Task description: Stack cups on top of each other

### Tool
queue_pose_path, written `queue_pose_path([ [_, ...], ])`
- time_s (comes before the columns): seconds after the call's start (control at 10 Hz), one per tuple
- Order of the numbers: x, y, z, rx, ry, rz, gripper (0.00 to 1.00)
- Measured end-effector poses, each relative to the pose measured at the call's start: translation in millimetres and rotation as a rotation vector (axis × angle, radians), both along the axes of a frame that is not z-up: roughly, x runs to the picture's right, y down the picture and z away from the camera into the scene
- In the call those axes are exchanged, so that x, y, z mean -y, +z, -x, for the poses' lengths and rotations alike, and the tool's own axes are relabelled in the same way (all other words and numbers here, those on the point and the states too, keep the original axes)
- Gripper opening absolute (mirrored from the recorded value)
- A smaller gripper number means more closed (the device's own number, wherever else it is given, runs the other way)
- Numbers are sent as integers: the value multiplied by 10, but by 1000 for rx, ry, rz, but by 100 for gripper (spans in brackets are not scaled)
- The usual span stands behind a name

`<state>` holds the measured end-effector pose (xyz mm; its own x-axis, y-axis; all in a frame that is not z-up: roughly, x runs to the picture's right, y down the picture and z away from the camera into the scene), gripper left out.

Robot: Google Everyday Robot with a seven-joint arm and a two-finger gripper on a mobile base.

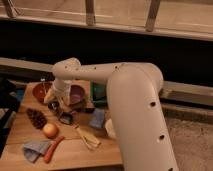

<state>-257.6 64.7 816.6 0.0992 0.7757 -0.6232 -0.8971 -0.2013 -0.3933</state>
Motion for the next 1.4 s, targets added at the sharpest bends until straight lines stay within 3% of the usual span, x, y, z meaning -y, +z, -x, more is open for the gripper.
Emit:
queue_pose_path([
  [0.5, -59, 277, -58, -58, 80, 25, 74],
  [0.9, -192, 491, -50, -69, 99, 65, 74],
  [1.4, -123, 337, -24, -62, 94, 35, 74],
])
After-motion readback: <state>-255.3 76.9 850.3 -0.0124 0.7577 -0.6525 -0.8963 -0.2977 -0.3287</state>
